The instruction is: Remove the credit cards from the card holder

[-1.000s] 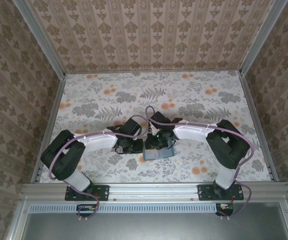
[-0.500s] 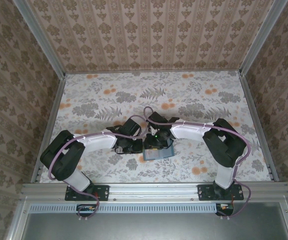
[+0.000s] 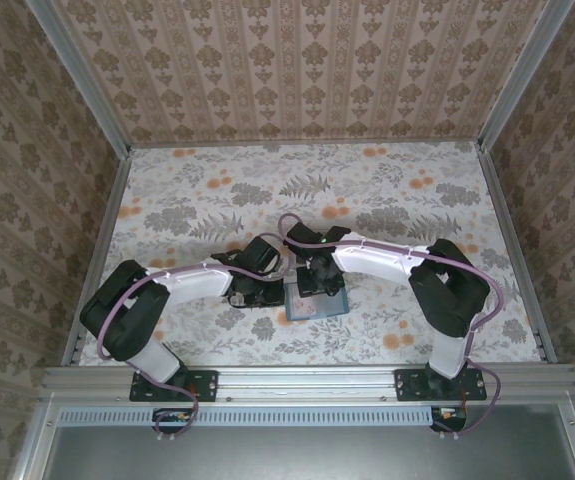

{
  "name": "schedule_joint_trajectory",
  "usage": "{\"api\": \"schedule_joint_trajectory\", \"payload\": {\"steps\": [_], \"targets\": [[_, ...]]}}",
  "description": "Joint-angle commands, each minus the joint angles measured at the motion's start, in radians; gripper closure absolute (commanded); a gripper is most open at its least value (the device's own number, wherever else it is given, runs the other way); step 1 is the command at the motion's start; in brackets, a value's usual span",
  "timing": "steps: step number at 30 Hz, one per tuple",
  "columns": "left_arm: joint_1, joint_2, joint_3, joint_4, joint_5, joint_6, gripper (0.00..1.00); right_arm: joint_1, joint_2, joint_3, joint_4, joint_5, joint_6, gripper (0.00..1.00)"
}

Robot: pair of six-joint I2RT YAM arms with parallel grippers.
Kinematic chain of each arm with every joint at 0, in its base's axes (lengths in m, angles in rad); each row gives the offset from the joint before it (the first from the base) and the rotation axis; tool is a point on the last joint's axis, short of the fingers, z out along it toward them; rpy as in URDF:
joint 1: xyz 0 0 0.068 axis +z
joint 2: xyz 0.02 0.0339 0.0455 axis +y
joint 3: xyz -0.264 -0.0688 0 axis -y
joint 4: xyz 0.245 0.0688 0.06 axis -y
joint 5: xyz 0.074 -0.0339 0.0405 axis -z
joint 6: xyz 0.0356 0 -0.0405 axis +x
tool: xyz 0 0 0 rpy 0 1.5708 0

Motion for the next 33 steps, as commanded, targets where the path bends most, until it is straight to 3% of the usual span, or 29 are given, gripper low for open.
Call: {"api": "schedule_joint_trajectory", "payload": {"steps": [1, 7, 14, 20, 28, 33], "targets": [[0.003, 0.017, -0.035, -0.061, 0.014, 0.010, 0.90, 0.016, -0.027, 0.030, -0.112, 0.098, -0.020, 0.54], [0.005, 0.022, -0.029, -0.062, 0.016, 0.013, 0.90, 0.016, -0.047, 0.023, -0.123, 0.107, -0.026, 0.58], [0.006, 0.028, -0.028, -0.066, 0.016, 0.015, 0.90, 0.015, -0.065, 0.003, -0.116, 0.109, -0.037, 0.82], [0.008, 0.030, -0.034, -0.078, 0.009, 0.021, 0.90, -0.006, -0.062, -0.032, -0.103, 0.124, -0.053, 0.92], [0.008, 0.034, -0.043, -0.078, 0.007, 0.017, 0.90, -0.039, -0.053, -0.098, -0.073, 0.153, -0.072, 0.90], [0.009, 0.034, -0.042, -0.082, 0.006, 0.015, 0.90, -0.046, -0.050, -0.119, -0.088, 0.198, -0.072, 0.75]]}}
